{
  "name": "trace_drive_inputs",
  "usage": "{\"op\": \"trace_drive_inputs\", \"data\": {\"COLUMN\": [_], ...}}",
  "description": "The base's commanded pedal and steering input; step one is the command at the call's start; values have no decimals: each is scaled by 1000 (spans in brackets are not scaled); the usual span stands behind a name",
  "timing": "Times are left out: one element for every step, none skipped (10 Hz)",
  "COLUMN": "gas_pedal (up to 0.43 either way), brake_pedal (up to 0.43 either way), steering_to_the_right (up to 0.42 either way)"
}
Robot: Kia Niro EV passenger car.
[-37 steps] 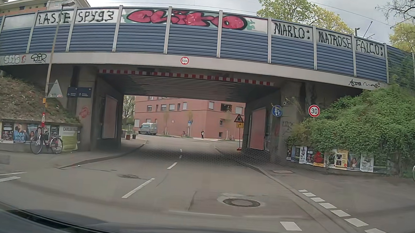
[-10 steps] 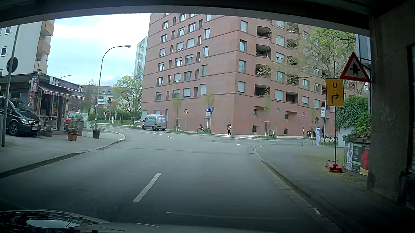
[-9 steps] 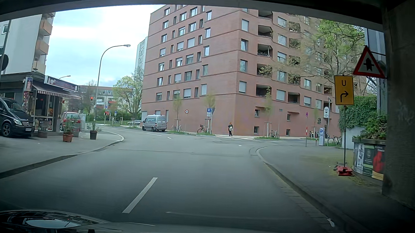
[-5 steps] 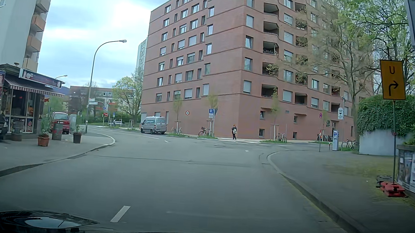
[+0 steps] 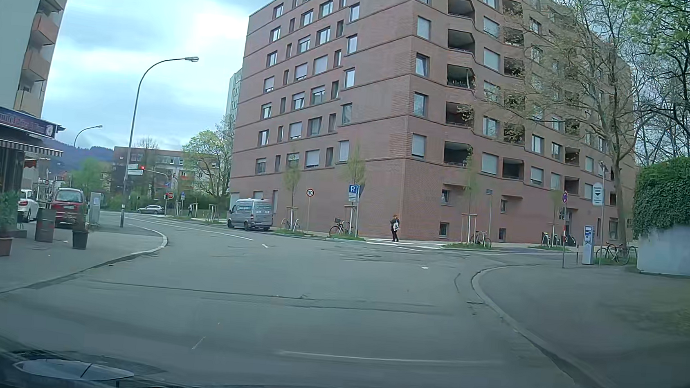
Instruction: Follow the waypoints while adhering to traffic rules and regulations
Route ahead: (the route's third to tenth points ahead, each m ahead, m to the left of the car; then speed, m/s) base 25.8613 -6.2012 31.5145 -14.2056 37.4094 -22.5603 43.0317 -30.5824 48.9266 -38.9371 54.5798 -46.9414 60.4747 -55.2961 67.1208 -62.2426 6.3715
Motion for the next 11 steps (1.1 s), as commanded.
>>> {"op": "trace_drive_inputs", "data": {"gas_pedal": [28, 47, 47, 59, 59, 59, 59, 59, 67, 87, 87], "brake_pedal": [0, 0, 0, 0, 0, 0, 0, 0, 0, 0, 0], "steering_to_the_right": [1, 6, 12, 23, 34, 48, 58, 64, 72, 81, 91]}}
